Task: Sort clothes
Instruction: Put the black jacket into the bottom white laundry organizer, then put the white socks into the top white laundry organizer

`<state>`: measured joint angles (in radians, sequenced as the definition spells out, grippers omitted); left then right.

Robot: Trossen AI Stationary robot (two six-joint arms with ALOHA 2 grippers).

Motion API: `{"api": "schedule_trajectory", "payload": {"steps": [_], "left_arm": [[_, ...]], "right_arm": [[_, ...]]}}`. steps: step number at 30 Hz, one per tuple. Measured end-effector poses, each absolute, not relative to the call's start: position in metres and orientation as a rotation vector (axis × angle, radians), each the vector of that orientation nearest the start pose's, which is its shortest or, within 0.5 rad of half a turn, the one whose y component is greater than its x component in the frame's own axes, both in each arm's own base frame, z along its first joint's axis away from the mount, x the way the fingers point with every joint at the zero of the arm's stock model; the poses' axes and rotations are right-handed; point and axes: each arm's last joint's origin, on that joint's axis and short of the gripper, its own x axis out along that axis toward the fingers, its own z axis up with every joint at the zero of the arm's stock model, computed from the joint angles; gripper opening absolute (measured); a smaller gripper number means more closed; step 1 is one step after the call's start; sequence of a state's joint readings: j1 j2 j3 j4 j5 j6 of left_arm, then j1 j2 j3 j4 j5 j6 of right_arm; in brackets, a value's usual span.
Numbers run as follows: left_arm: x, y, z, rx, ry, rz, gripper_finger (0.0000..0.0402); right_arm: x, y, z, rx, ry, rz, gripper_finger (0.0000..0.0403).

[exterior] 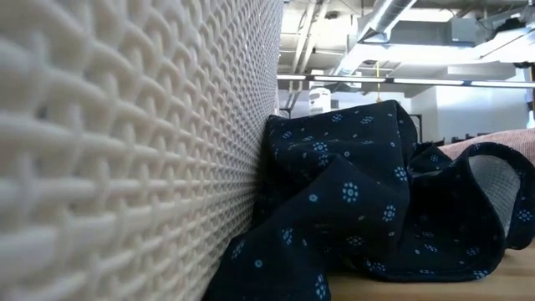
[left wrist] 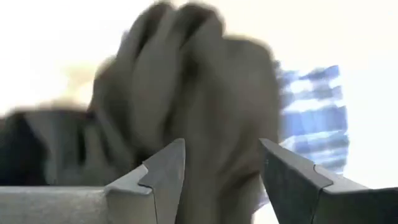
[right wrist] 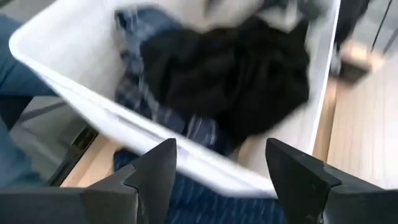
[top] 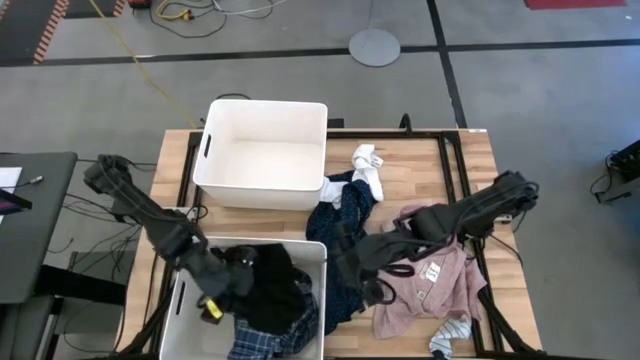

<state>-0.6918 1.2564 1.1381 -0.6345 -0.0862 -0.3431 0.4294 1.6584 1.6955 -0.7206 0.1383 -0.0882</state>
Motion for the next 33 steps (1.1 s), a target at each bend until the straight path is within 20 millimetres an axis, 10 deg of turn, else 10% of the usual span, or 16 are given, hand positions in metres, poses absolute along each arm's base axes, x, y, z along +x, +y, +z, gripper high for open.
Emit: {"api": "schedule_trajectory", "payload": {"steps": [11, 25, 33], "left_arm": [[0.176, -0.170, 0.395, 0.177, 0.483, -0.321, 0.0193], [0.173, -0.166, 0.387, 0.269, 0.493, -0.132, 0.0193], [0.172, -0.165, 0.380, 0.252, 0.527, -0.117, 0.0193]], "right_arm": [[0.296, 0.153, 0.337, -0.192, 1.011, 0.147, 0.0264], [0.306, 0.141, 0.237, -0.170, 0.974, 0.072, 0.0264], [0.301, 0.114, 0.225, -0.308, 0.962, -0.210, 0.0253]]}}
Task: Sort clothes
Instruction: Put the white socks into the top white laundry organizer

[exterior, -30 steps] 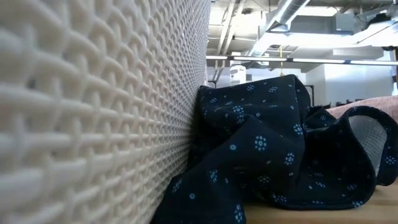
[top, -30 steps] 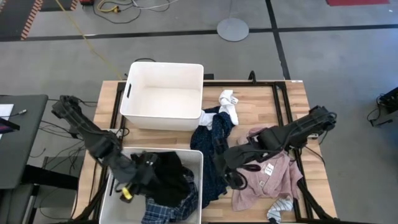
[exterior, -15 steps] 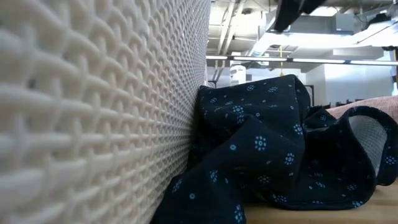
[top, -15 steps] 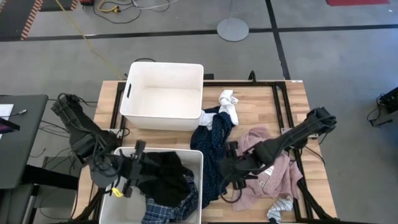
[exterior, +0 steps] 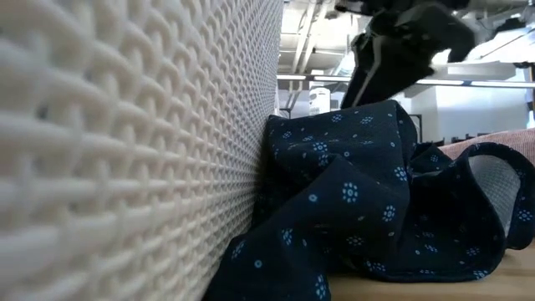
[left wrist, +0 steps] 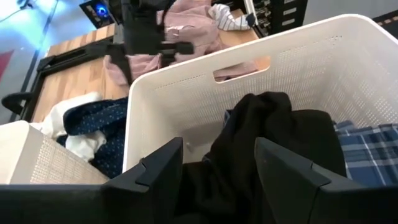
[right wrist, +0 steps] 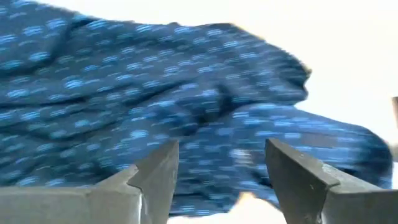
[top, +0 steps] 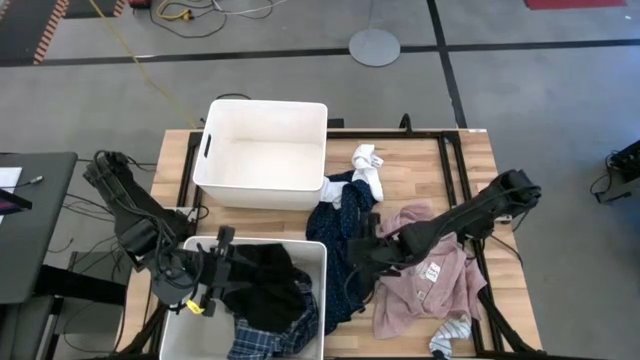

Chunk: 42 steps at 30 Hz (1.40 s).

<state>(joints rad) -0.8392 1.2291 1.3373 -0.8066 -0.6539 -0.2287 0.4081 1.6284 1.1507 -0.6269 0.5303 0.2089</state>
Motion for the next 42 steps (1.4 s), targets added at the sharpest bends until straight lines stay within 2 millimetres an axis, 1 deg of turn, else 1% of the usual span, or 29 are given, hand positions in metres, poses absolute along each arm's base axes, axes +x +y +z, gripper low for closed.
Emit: {"api": "schedule_trajectory", "payload": {"steps": [4, 7, 9, 11, 13, 16, 19, 21, 24, 27, 30, 32, 38, 42], "left_arm": [[0.172, -0.165, 0.380, 0.268, 0.527, -0.121, 0.0193], [0.172, -0.165, 0.379, 0.279, 0.535, -0.119, 0.0193], [0.172, -0.164, 0.379, 0.291, 0.538, -0.119, 0.0193], [0.172, -0.164, 0.379, 0.297, 0.537, -0.119, 0.0193], [0.172, -0.164, 0.379, 0.303, 0.537, -0.121, 0.0193], [0.172, -0.164, 0.379, 0.305, 0.538, -0.121, 0.0193], [0.172, -0.163, 0.379, 0.307, 0.540, -0.121, 0.0194], [0.172, -0.163, 0.378, 0.308, 0.543, -0.120, 0.0194], [0.171, -0.163, 0.377, 0.315, 0.555, -0.117, 0.0194], [0.171, -0.162, 0.376, 0.321, 0.563, -0.115, 0.0194], [0.171, -0.162, 0.376, 0.324, 0.568, -0.115, 0.0194], [0.171, -0.162, 0.376, 0.326, 0.571, -0.114, 0.0194], [0.170, -0.161, 0.376, 0.328, 0.572, -0.114, 0.0193], [0.171, -0.161, 0.376, 0.328, 0.572, -0.114, 0.0194]], "right_arm": [[0.299, 0.096, 0.244, -0.307, 0.892, -0.327, 0.0238], [0.295, 0.074, 0.257, -0.288, 0.869, -0.416, 0.0227], [0.292, 0.056, 0.266, -0.240, 0.862, -0.480, 0.0222], [0.289, 0.033, 0.272, -0.177, 0.860, -0.553, 0.0218], [0.285, 0.009, 0.274, -0.104, 0.867, -0.585, 0.0216], [0.278, -0.028, 0.265, 0.033, 0.915, -0.587, 0.0216], [0.267, -0.062, 0.247, 0.167, 0.961, -0.602, 0.0217], [0.259, -0.083, 0.233, 0.254, 0.971, -0.614, 0.0217], [0.251, -0.106, 0.216, 0.349, 0.946, -0.631, 0.0217], [0.244, -0.120, 0.206, 0.407, 0.901, -0.633, 0.0217], [0.241, -0.127, 0.199, 0.464, 0.859, -0.582, 0.0217], [0.239, -0.131, 0.197, 0.488, 0.841, -0.589, 0.0217], [0.227, -0.137, 0.185, 0.516, 0.877, -0.627, 0.0217], [0.231, -0.132, 0.190, 0.470, 0.844, -0.592, 0.0217]]}}
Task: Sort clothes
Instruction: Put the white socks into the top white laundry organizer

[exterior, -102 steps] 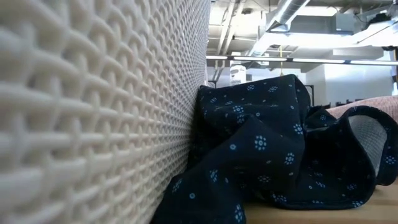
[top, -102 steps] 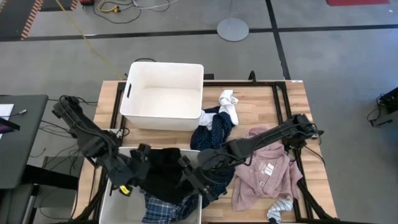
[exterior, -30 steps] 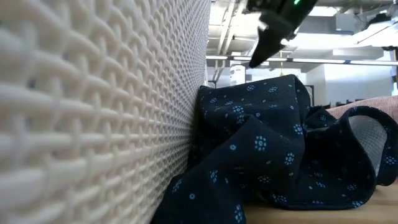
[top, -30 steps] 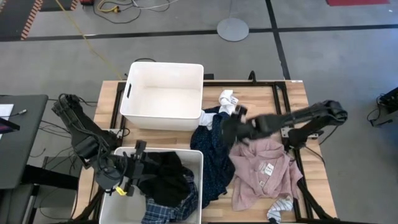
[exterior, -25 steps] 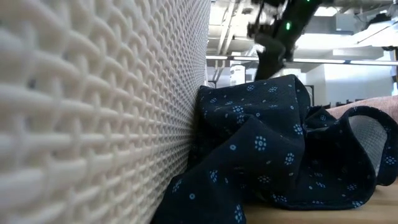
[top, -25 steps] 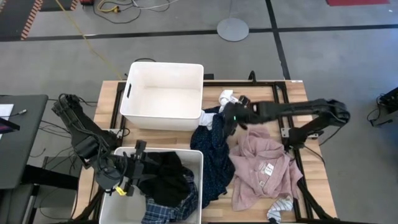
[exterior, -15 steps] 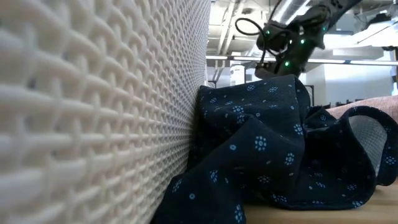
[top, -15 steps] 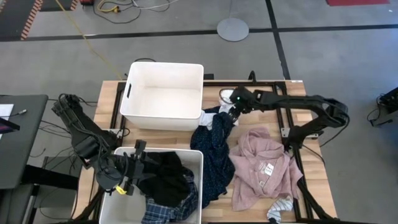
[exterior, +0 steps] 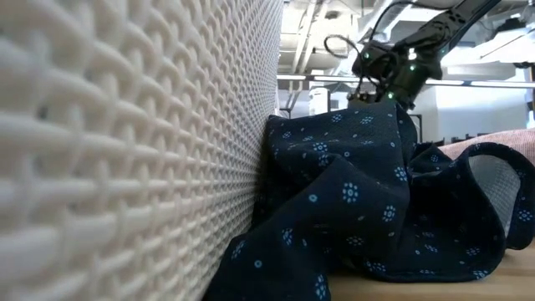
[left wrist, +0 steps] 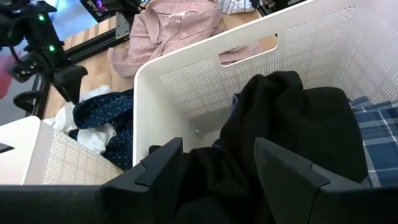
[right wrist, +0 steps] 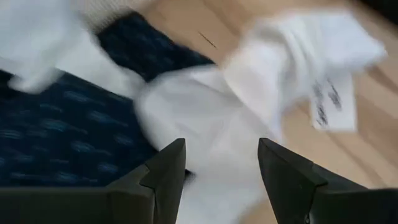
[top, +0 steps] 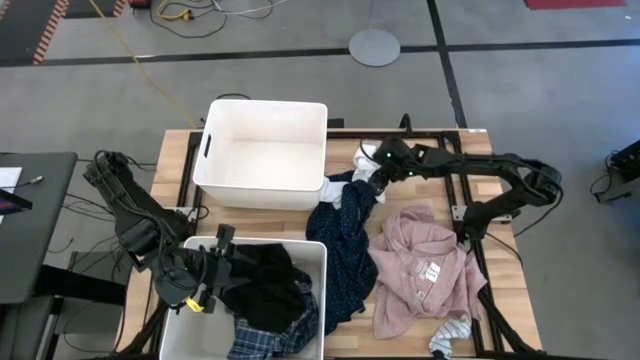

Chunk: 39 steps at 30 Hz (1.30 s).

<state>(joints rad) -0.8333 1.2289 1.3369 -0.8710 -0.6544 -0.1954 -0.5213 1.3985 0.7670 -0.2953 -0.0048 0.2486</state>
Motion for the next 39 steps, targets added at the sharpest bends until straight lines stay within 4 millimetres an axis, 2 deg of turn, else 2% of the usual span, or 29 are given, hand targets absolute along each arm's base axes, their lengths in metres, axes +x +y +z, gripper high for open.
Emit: {"api": "schedule_trajectory", "payload": {"steps": [5, 8, 13, 17, 20, 22, 25, 28, 29, 39], "left_arm": [[0.171, -0.161, 0.376, 0.328, 0.572, -0.114, 0.0194], [0.171, -0.161, 0.376, 0.327, 0.572, -0.113, 0.0194], [0.171, -0.161, 0.375, 0.327, 0.574, -0.112, 0.0193], [0.172, -0.160, 0.375, 0.321, 0.575, -0.105, 0.0194], [0.171, -0.160, 0.375, 0.312, 0.577, -0.102, 0.0193], [0.171, -0.160, 0.375, 0.303, 0.582, -0.097, 0.0194], [0.171, -0.160, 0.374, 0.301, 0.587, -0.095, 0.0193], [0.171, -0.159, 0.374, 0.306, 0.591, -0.094, 0.0193], [0.171, -0.159, 0.374, 0.308, 0.591, -0.094, 0.0193], [0.178, -0.149, 0.374, 0.333, 0.602, -0.045, 0.0193]], "right_arm": [[0.228, -0.134, 0.201, 0.418, 0.792, -0.666, 0.0217], [0.222, -0.139, 0.198, 0.432, 0.822, -0.705, 0.0217], [0.219, -0.150, 0.174, 0.506, 0.909, -0.705, 0.0217], [0.230, -0.154, 0.154, 0.553, 0.912, -0.624, 0.0217], [0.238, -0.153, 0.148, 0.533, 0.898, -0.601, 0.0207], [0.243, -0.151, 0.150, 0.508, 0.869, -0.583, 0.0186], [0.245, -0.148, 0.157, 0.468, 0.844, -0.560, 0.0126], [0.244, -0.143, 0.171, 0.405, 0.809, -0.526, 0.0036], [0.243, -0.141, 0.175, 0.385, 0.798, -0.520, 0.0020], [0.225, -0.108, 0.244, 0.272, 0.546, -0.506, 0.0002]]}}
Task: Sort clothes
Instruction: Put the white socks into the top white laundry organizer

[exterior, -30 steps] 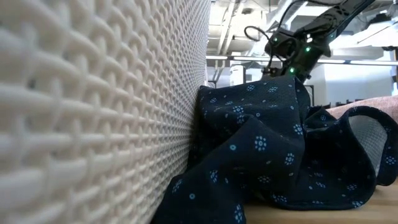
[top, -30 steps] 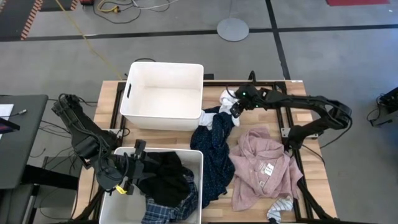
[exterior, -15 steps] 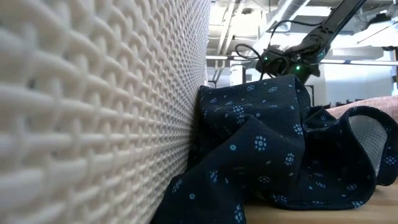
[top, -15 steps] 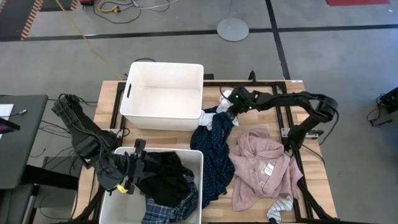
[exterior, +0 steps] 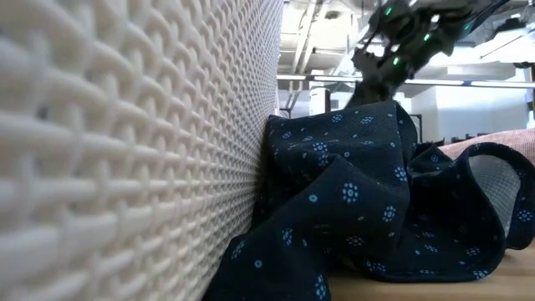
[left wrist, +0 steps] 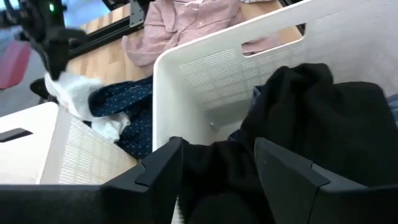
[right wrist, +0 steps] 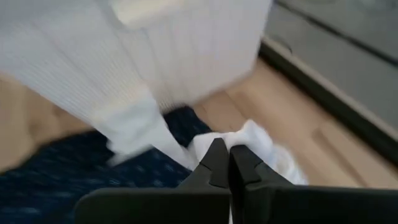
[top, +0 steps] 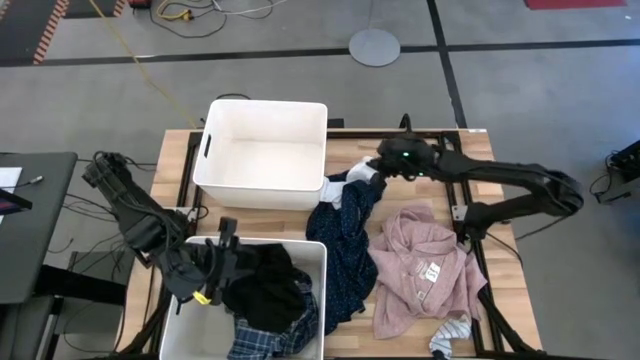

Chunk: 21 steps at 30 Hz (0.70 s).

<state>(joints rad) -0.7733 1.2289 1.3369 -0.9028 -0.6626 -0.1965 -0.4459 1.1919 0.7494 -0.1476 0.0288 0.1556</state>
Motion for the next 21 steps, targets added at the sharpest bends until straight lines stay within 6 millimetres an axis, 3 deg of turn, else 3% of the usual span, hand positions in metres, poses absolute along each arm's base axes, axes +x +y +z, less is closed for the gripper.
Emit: {"api": "schedule_trajectory", "payload": {"steps": [12, 21], "left_arm": [[0.203, -0.130, 0.385, 0.427, 0.492, 0.084, 0.0194], [0.245, -0.112, 0.399, 0.509, 0.329, 0.126, 0.0231]], "right_arm": [[0.203, -0.046, 0.315, 0.127, 0.148, -0.257, 0.0001], [0.206, -0.008, 0.363, 0.029, 0.010, -0.076, 0.0000]]}}
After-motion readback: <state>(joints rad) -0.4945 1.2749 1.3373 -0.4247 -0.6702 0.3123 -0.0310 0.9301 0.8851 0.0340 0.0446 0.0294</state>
